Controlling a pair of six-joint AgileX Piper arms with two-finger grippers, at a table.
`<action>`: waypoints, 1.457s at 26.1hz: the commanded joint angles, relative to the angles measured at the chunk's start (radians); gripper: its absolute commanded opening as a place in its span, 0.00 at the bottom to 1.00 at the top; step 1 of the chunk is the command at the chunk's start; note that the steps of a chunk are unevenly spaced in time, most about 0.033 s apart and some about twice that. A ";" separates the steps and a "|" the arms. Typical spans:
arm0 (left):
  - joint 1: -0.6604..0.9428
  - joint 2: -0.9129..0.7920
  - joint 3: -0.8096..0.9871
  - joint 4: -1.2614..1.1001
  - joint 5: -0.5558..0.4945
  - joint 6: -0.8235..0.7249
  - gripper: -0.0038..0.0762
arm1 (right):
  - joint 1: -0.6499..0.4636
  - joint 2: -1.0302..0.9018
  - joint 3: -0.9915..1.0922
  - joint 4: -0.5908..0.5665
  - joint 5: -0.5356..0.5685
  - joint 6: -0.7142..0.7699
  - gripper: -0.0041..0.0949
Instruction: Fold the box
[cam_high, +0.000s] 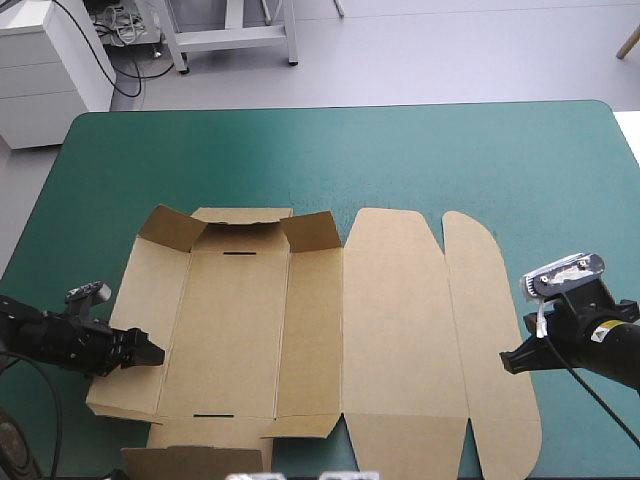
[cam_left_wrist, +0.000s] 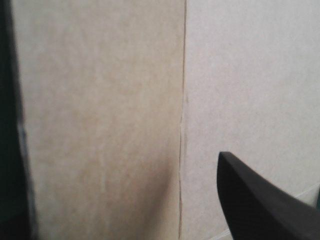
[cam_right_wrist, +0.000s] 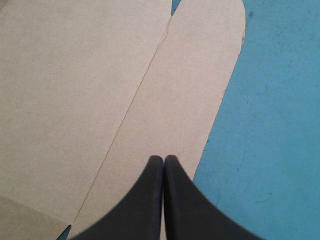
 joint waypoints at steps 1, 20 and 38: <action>-0.006 -0.019 -0.013 -0.060 0.039 -0.001 0.59 | 0.000 -0.004 -0.024 0.011 -0.050 -0.001 0.02; -0.045 -0.019 -0.097 -0.039 0.114 0.002 0.04 | 0.000 -0.004 -0.024 0.011 -0.050 -0.001 0.02; -0.711 -0.017 -0.543 0.463 -0.202 -0.193 0.04 | 0.000 -0.004 -0.024 0.013 -0.031 0.004 0.02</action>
